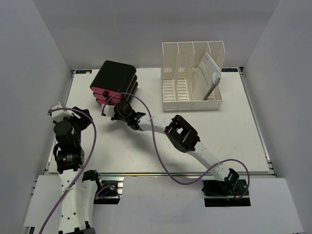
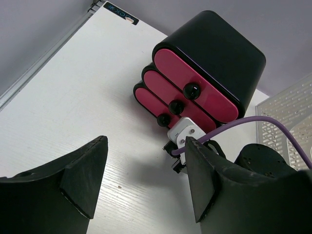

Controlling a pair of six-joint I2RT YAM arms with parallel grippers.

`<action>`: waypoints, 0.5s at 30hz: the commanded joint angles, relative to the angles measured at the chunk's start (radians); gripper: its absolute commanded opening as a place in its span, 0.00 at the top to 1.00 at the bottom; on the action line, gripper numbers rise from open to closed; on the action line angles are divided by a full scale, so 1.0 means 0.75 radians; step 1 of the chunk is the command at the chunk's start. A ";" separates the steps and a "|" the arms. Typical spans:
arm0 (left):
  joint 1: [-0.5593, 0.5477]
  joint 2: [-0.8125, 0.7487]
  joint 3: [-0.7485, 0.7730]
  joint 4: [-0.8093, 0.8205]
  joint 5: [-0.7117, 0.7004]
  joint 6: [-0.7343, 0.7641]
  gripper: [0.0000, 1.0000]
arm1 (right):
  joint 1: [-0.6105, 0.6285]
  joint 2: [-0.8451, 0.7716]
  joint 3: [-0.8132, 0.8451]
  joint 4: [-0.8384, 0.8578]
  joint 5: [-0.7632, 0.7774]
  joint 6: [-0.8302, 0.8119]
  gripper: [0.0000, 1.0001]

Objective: Organize the desk

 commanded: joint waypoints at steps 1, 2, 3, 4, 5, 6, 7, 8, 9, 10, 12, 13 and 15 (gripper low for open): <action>0.008 -0.001 0.040 -0.015 -0.007 0.004 0.26 | -0.026 -0.006 0.027 0.076 0.037 0.012 1.00; 0.008 0.001 0.040 -0.015 -0.005 0.004 0.26 | -0.026 -0.057 -0.011 0.070 -0.014 0.017 1.00; 0.008 0.003 0.040 -0.017 -0.007 0.004 0.26 | -0.030 -0.092 -0.065 0.090 -0.105 0.033 1.00; 0.008 0.001 0.040 -0.015 -0.005 0.004 0.26 | -0.024 -0.135 -0.178 0.079 -0.185 0.045 1.00; 0.008 0.003 0.040 -0.017 -0.005 0.004 0.26 | -0.026 -0.243 -0.248 0.072 -0.267 0.055 1.00; 0.008 0.003 0.040 -0.015 -0.005 0.002 0.25 | -0.024 -0.302 -0.322 0.052 -0.434 0.084 1.00; 0.008 0.001 0.040 -0.013 -0.001 0.004 0.24 | -0.026 -0.376 -0.361 -0.035 -0.575 0.131 1.00; 0.008 0.003 0.040 -0.013 0.005 0.004 0.23 | -0.026 -0.401 -0.333 -0.137 -0.577 0.184 1.00; 0.008 0.001 0.042 -0.013 0.009 0.006 0.22 | -0.034 -0.430 -0.313 -0.219 -0.678 0.249 1.00; 0.008 0.001 0.040 -0.013 0.014 0.006 0.20 | -0.041 -0.458 -0.302 -0.360 -0.738 0.317 1.00; 0.008 0.005 0.036 0.001 0.052 0.014 0.16 | -0.071 -0.571 -0.294 -0.500 -0.934 0.407 0.79; 0.008 0.003 0.032 0.011 0.071 0.018 0.14 | -0.077 -0.652 -0.302 -0.606 -0.969 0.438 0.73; 0.008 0.005 0.026 0.040 0.157 0.027 0.10 | -0.116 -0.740 -0.325 -0.696 -1.049 0.495 0.53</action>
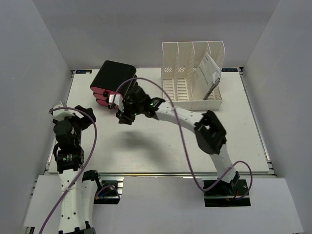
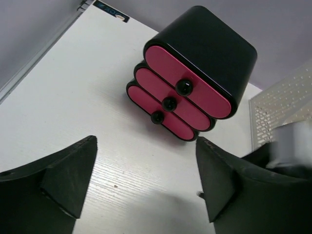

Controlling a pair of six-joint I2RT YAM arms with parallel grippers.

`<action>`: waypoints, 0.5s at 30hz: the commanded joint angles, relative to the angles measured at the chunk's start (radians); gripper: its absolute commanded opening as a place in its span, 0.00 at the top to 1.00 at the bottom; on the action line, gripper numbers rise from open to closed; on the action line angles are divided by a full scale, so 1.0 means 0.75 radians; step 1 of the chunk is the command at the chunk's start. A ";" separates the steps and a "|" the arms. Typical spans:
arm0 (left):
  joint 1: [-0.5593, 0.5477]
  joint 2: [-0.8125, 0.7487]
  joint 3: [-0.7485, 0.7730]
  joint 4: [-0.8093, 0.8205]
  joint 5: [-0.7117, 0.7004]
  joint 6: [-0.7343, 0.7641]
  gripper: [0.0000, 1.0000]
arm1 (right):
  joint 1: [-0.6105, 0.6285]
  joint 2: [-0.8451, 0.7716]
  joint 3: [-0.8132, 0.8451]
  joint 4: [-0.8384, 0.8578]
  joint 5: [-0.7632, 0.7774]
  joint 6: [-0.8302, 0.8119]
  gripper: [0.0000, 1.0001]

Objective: Organize the desk

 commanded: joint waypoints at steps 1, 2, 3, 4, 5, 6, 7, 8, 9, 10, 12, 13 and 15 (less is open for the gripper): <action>0.008 0.008 0.015 0.061 0.137 0.022 0.06 | -0.064 -0.291 -0.027 -0.300 -0.302 0.182 0.50; 0.008 0.011 0.009 0.073 0.218 0.028 0.04 | -0.081 -0.332 -0.050 -0.331 -0.308 0.205 0.48; 0.008 0.013 0.003 0.094 0.263 0.038 0.03 | -0.121 -0.369 -0.060 -0.374 -0.270 0.262 0.44; 0.008 0.017 -0.019 0.118 0.317 0.040 0.02 | -0.136 -0.428 -0.060 -0.423 -0.233 0.273 0.42; 0.008 0.033 -0.036 0.179 0.443 0.045 0.02 | -0.158 -0.451 -0.046 -0.549 -0.145 0.258 0.41; 0.008 0.049 -0.048 0.214 0.505 0.047 0.02 | -0.185 -0.477 -0.040 -0.609 -0.096 0.248 0.41; 0.008 0.070 -0.054 0.245 0.578 0.051 0.02 | -0.199 -0.538 -0.048 -0.652 -0.055 0.248 0.41; 0.008 0.125 -0.060 0.290 0.717 0.051 0.02 | -0.240 -0.577 -0.094 -0.701 -0.030 0.244 0.41; 0.008 0.153 -0.062 0.316 0.779 0.045 0.02 | -0.281 -0.624 -0.137 -0.701 -0.026 0.234 0.41; 0.008 0.184 -0.070 0.359 0.834 0.034 0.02 | -0.293 -0.734 -0.182 -0.695 -0.016 0.222 0.41; -0.025 0.258 -0.067 0.368 0.908 0.022 0.02 | -0.328 -0.861 -0.354 -0.620 0.109 0.209 0.37; -0.037 0.278 -0.068 0.378 0.941 0.002 0.02 | -0.332 -0.990 -0.411 -0.591 0.150 0.197 0.35; -0.049 0.311 -0.083 0.429 0.980 -0.049 0.02 | -0.343 -1.180 -0.597 -0.491 0.289 0.187 0.31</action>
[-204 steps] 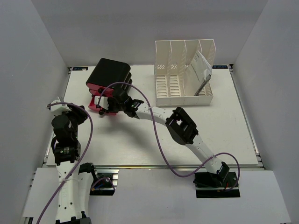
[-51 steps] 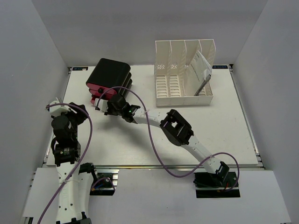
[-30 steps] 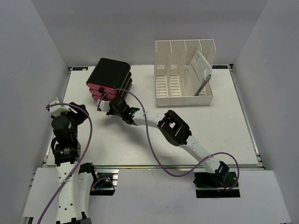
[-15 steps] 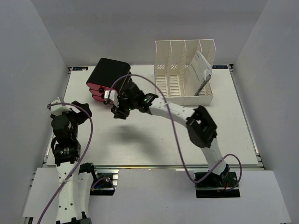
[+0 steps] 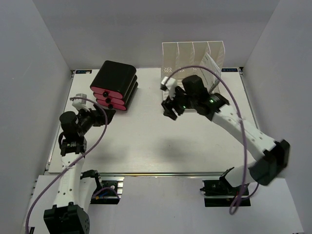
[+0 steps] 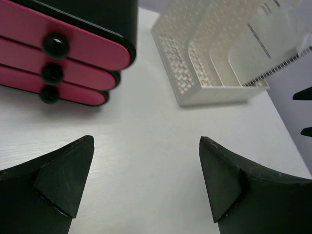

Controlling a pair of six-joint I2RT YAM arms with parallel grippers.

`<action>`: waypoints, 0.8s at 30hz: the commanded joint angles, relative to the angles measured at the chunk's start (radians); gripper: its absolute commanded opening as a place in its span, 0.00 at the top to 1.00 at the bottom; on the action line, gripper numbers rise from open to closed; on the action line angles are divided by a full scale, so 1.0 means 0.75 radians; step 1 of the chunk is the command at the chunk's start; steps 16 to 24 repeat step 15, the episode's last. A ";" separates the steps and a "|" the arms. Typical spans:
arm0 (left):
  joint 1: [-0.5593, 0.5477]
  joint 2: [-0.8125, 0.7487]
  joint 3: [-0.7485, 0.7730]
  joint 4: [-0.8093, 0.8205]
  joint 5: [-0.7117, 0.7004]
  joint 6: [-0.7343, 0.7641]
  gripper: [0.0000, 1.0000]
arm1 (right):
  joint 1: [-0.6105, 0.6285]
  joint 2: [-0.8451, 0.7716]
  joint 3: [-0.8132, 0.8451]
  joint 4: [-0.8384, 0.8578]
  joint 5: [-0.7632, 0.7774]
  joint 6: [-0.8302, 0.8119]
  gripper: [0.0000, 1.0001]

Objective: Organize the desk

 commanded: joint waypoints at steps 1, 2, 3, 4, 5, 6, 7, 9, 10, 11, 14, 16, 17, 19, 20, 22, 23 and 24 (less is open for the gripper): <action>-0.036 0.029 -0.017 0.114 0.211 -0.061 0.02 | 0.014 -0.295 -0.197 0.073 0.224 -0.006 0.27; -0.036 0.039 -0.017 0.116 0.217 -0.092 0.02 | 0.014 -0.351 -0.252 0.108 0.302 0.010 0.21; -0.053 0.049 -0.017 0.120 0.226 -0.100 0.02 | 0.010 -0.459 -0.334 0.149 0.327 0.025 0.21; -0.073 0.056 -0.015 0.110 0.230 -0.104 0.02 | 0.014 -0.506 -0.361 0.157 0.347 0.039 0.18; -0.085 0.062 -0.007 0.092 0.222 -0.104 0.02 | 0.016 -0.547 -0.379 0.157 0.360 0.049 0.11; -0.086 0.060 -0.004 0.077 0.215 -0.102 0.02 | 0.014 -0.620 -0.394 0.157 0.362 0.061 0.11; -0.118 0.064 -0.004 0.073 0.203 -0.100 0.02 | 0.014 -0.654 -0.414 0.151 0.362 0.076 0.11; -0.136 0.074 -0.002 0.014 0.193 -0.094 0.02 | 0.014 -0.729 -0.427 0.139 0.362 0.110 0.11; -0.149 0.076 0.002 -0.019 0.177 -0.088 0.02 | 0.014 -0.754 -0.455 0.143 0.362 0.115 0.11; -0.167 0.082 0.010 -0.039 0.166 -0.070 0.02 | 0.014 -0.801 -0.474 0.151 0.362 0.123 0.11; -0.200 0.090 0.010 -0.111 0.126 -0.027 0.02 | 0.004 -0.834 -0.529 0.172 0.450 0.147 0.11; -0.200 0.092 0.006 -0.125 0.113 -0.020 0.02 | 0.004 -0.834 -0.539 0.170 0.466 0.151 0.11; -0.200 0.092 0.006 -0.125 0.113 -0.020 0.02 | 0.004 -0.834 -0.539 0.170 0.466 0.151 0.11; -0.200 0.092 0.006 -0.125 0.113 -0.020 0.02 | 0.004 -0.834 -0.539 0.170 0.466 0.151 0.11; -0.200 0.092 0.006 -0.125 0.113 -0.020 0.02 | 0.004 -0.834 -0.539 0.170 0.466 0.151 0.11; -0.200 0.092 0.006 -0.125 0.113 -0.020 0.02 | 0.004 -0.834 -0.539 0.170 0.466 0.151 0.11; -0.200 0.092 0.006 -0.125 0.113 -0.020 0.02 | 0.004 -0.834 -0.539 0.170 0.466 0.151 0.11; -0.200 0.092 0.006 -0.125 0.113 -0.020 0.02 | 0.004 -0.834 -0.539 0.170 0.466 0.151 0.11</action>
